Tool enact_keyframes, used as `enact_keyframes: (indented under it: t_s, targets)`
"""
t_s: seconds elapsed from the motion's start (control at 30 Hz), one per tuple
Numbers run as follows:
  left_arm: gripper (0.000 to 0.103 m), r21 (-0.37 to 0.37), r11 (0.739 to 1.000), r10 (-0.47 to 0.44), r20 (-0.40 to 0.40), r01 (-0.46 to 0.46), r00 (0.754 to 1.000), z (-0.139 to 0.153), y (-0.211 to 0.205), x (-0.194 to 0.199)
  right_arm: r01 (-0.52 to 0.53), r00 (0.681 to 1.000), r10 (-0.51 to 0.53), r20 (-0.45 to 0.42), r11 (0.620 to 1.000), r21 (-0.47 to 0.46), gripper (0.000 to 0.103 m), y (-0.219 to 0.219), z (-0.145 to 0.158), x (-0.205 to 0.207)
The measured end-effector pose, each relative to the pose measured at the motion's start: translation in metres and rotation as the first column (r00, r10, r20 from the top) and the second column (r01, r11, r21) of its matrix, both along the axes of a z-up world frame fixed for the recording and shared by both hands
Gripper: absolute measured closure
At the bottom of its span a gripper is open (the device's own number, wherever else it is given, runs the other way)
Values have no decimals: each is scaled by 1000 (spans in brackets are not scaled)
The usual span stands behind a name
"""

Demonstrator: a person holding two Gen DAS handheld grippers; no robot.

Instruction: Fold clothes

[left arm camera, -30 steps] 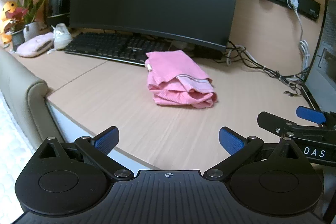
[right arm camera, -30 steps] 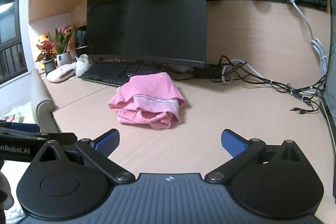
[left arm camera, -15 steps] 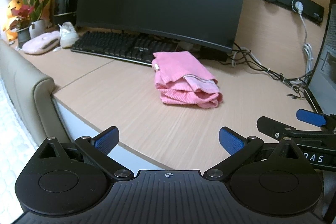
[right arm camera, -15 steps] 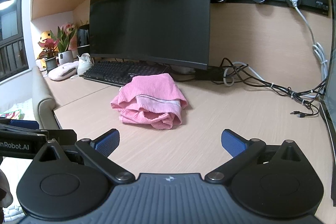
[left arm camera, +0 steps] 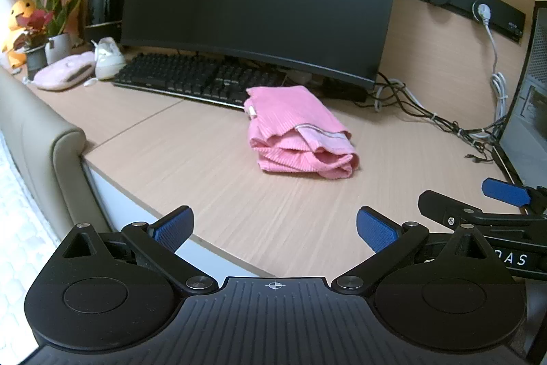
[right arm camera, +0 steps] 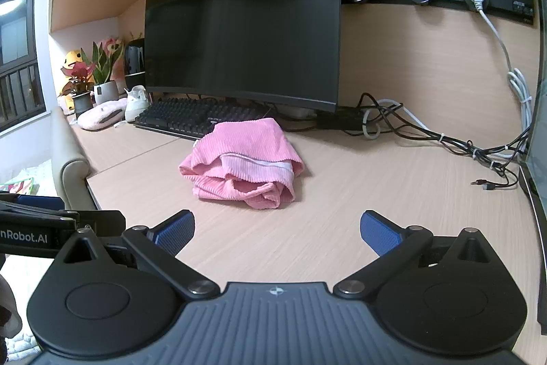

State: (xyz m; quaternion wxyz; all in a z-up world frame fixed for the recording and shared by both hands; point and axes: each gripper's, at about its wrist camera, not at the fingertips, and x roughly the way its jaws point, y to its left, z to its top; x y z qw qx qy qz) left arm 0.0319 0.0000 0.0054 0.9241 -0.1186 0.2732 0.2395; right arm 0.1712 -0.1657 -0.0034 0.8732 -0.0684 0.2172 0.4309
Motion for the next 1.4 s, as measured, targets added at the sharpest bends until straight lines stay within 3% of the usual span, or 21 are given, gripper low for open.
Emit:
enact_keyframes:
  t_s: [1.4]
  targets:
    - [0,2,1000,4,-14,-4,1000,-2,3,-1,2,1000,-2,3,1000,9,0,1,2,-1]
